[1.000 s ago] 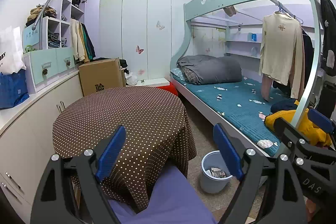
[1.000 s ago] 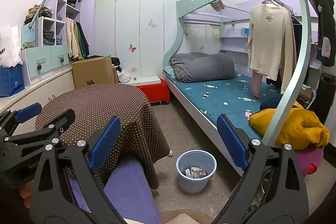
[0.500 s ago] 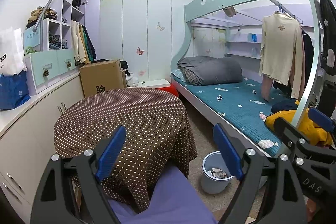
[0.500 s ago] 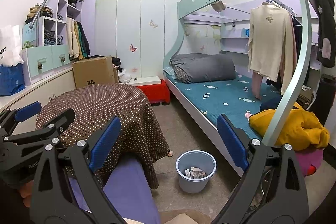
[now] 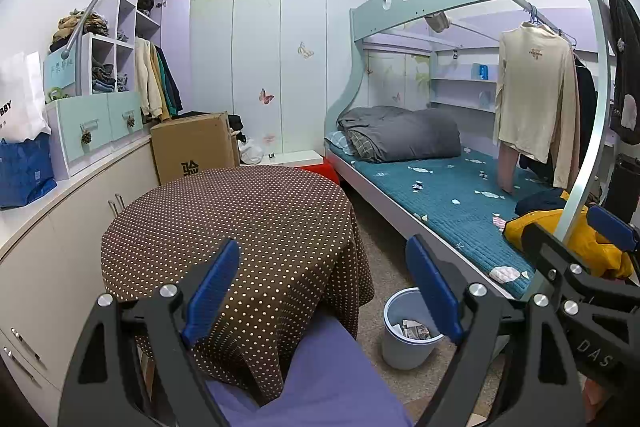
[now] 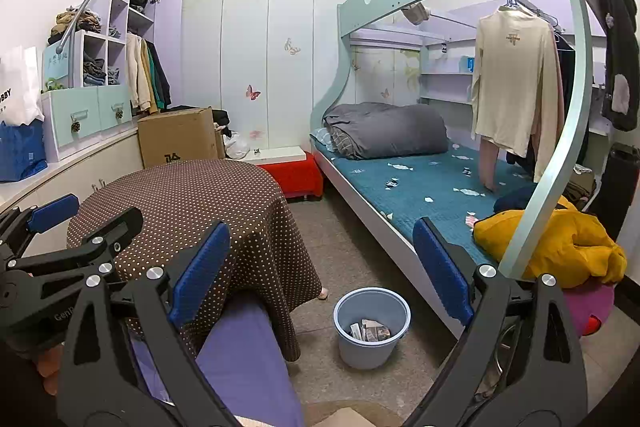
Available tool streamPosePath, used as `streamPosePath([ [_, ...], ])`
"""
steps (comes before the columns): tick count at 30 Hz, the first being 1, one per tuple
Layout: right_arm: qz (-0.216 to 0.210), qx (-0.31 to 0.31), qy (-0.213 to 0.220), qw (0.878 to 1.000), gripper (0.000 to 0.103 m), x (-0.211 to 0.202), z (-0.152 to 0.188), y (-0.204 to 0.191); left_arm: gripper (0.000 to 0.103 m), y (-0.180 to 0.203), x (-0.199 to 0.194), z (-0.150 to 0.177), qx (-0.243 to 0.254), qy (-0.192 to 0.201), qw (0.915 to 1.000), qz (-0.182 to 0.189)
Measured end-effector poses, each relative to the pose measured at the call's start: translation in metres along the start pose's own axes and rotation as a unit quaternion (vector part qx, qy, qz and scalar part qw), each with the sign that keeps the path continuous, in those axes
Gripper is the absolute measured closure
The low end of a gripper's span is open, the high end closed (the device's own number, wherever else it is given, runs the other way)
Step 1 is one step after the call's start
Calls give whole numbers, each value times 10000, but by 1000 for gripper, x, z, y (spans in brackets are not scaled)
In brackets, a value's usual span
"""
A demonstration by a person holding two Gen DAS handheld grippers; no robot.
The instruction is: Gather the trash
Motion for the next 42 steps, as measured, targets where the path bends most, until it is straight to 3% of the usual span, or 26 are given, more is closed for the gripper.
streamPosePath([
  [42, 6, -20, -10, 10000, 12, 0, 1, 0, 19, 4, -1, 3, -22, -68, 10000, 1],
])
Point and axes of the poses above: each gripper's, at about its wrist camera, not at the fingertips, and x roughly the way its jaws point, y to its right, z to its underside, the point moved 9 cm from there along x, roughly the way its jaws point, and after that the axes turned 13 degrees about x, right-handed, at the moved point
